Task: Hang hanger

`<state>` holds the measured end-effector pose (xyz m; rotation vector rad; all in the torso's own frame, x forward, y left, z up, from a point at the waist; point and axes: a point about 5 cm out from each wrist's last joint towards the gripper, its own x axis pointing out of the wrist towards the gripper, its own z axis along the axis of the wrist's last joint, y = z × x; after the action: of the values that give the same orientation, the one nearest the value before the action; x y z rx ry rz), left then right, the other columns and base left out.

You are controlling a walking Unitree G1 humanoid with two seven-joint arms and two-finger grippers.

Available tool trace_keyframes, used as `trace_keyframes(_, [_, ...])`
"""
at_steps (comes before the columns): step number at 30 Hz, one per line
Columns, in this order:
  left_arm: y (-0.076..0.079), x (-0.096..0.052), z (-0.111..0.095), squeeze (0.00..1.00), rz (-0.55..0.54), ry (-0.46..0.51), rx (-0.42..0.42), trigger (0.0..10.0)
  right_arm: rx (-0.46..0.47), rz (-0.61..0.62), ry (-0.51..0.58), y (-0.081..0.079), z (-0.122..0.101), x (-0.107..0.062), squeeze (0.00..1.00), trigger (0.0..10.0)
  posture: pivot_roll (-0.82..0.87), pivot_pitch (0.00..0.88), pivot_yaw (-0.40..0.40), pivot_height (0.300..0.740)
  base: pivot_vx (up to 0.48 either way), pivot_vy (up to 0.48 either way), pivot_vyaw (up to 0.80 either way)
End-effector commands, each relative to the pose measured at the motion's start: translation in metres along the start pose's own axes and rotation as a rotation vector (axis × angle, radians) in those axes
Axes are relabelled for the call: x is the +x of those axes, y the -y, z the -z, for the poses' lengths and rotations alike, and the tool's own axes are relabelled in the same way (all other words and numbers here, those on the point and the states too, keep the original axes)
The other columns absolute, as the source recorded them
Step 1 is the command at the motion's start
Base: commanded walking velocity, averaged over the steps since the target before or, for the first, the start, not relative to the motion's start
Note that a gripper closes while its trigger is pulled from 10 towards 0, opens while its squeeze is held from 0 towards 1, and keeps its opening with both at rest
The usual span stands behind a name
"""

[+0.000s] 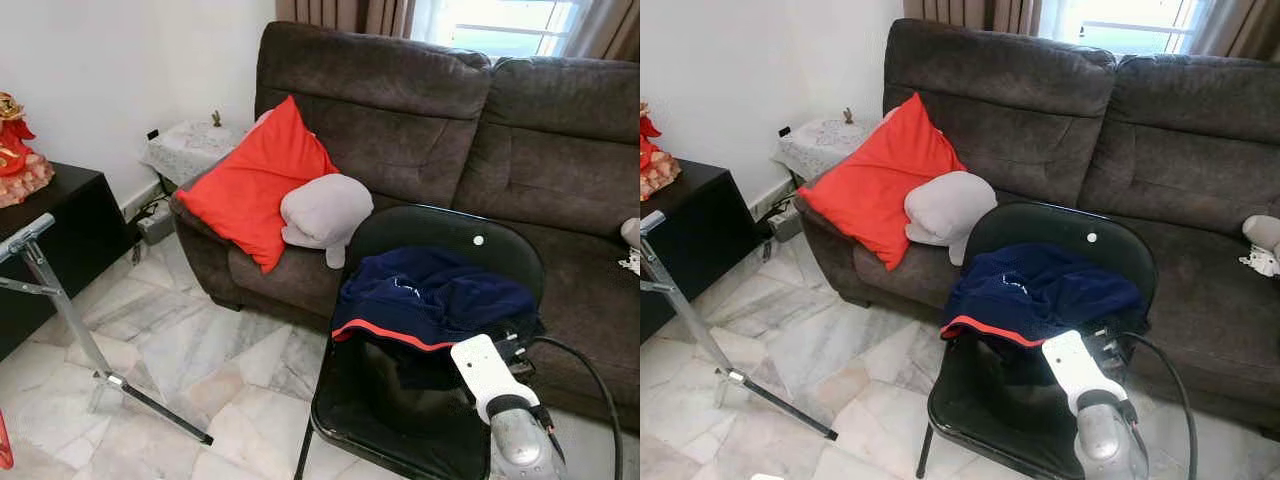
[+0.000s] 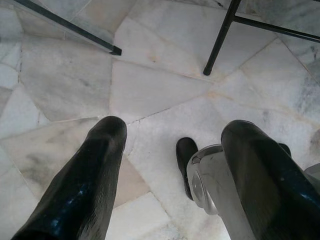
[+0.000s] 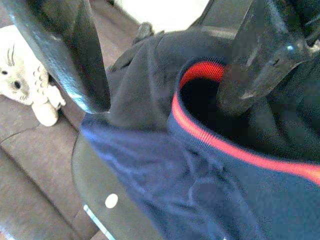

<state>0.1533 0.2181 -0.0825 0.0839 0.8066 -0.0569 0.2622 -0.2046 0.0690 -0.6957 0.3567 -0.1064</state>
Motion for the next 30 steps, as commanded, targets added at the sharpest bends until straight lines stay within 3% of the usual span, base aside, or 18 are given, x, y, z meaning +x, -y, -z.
trace_keyframes(1, [-0.001,0.000,0.001,0.00,0.004,-0.012,0.017,10.0,0.005,-0.019,-0.029,-0.004,0.005,-0.002,0.00,10.0,0.03,0.018,0.016,0.740,0.000,0.000,0.00])
trace_keyframes(4, [-0.001,0.000,0.001,0.00,0.004,-0.012,0.017,10.0,0.010,-0.040,-0.008,-0.009,0.003,-0.002,0.00,10.0,0.04,0.013,0.013,0.740,0.000,0.000,0.00])
trace_keyframes(13, [-0.001,0.000,0.001,0.00,-0.001,-0.013,0.012,10.0,0.024,-0.008,0.083,-0.004,-0.018,0.006,0.00,10.0,0.04,0.002,0.008,0.740,0.000,0.000,0.00])
trace_keyframes(24, [-0.001,-0.001,0.004,0.00,-0.002,-0.018,0.010,10.0,-0.011,-0.106,-0.018,-0.017,-0.010,0.018,0.00,10.0,0.05,0.000,0.008,0.740,0.000,0.000,0.00])
trace_keyframes(30, [0.000,-0.001,0.003,0.00,-0.001,-0.014,0.009,10.0,0.025,-0.076,0.000,-0.012,-0.018,0.026,0.00,10.0,0.05,0.000,0.010,0.740,0.000,0.000,0.00])
